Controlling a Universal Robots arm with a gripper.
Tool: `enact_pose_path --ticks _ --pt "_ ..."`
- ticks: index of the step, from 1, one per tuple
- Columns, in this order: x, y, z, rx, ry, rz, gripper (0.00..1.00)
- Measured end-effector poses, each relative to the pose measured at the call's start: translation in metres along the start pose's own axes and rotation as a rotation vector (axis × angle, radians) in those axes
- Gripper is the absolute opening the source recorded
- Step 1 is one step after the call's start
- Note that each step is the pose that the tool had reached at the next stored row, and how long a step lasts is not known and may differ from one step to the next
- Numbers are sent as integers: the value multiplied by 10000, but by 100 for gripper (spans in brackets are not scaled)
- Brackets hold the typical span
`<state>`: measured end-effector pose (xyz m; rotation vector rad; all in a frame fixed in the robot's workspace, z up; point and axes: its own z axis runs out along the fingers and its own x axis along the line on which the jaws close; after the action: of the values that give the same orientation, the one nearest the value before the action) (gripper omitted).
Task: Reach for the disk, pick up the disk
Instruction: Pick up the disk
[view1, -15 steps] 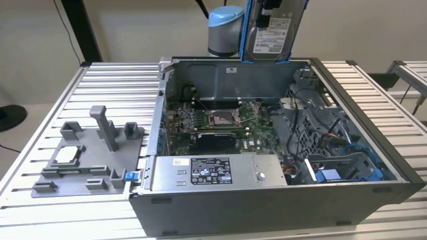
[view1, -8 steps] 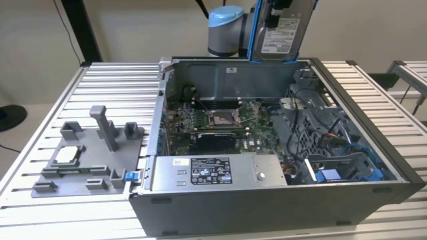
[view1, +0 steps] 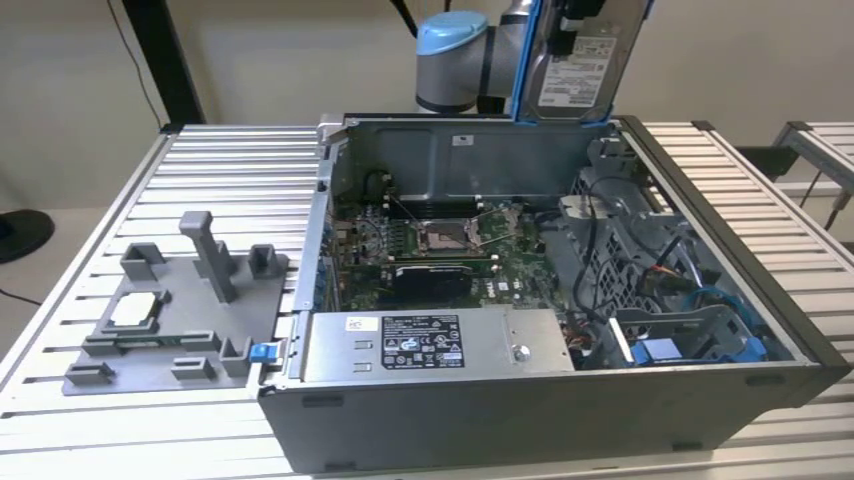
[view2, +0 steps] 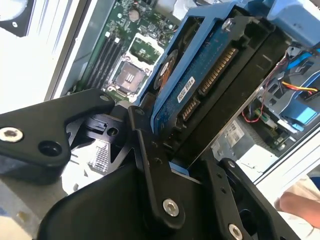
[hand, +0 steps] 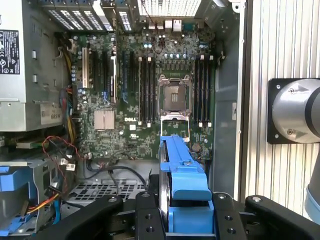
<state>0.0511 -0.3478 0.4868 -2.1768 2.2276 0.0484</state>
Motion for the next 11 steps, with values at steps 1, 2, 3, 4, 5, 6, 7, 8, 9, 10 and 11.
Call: enact_pose_path --ticks 1,2,3,4,5,6,7,8,9,10,11 --pt "0 -11 0 0 0 1 0" --pt "0 -23 0 0 -1 1 0" --pt "0 -34 0 0 0 1 0" --pt "-1 -44 0 0 0 1 0" --pt "-1 -50 0 0 0 1 0" --pt "-1 -55 0 0 1 1 0" --pt "-1 -58 0 0 1 1 0" --pt "-1 -66 0 0 0 1 0" --pt "-1 -77 0 0 0 1 0" --pt "-1 -93 0 0 0 1 0" --pt "-2 -110 0 0 0 0 0"
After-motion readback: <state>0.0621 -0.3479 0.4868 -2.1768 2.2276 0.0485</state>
